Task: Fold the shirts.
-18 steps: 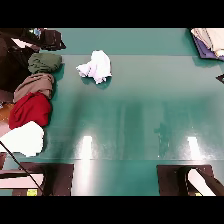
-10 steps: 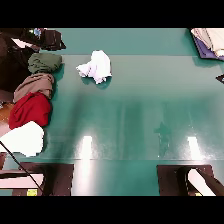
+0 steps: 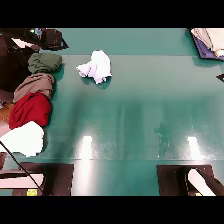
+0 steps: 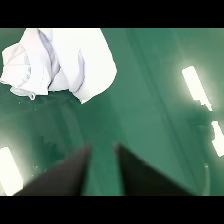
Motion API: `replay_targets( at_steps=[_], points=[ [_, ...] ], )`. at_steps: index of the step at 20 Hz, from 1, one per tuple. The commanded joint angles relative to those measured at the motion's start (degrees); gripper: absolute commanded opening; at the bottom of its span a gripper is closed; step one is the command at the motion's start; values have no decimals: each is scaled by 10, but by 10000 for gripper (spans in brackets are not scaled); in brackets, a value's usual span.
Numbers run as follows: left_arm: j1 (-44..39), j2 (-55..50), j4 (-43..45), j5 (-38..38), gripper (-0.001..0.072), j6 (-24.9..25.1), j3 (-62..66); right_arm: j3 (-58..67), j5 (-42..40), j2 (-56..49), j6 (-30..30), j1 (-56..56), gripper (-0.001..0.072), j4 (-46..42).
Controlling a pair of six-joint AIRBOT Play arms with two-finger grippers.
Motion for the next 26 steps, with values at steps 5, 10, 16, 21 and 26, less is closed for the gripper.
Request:
replay_targets(
  at_steps=[5,10,16,21,26],
  points=[
    [18,-116,51,156,651,-66,-82,0,9,0,0,11,14,33],
    [25,-259,-65,243,651,-36,-81,0,35,0,1,12,14,36],
    [25,-295,-139,285,356,-13,-77,0,33,0,1,12,14,38],
    [25,-270,-139,213,23,12,-2,29,12,0,-16,12,14,47],
    [24,-117,-256,146,23,142,121,177,-37,0,-37,12,14,47]
  ],
)
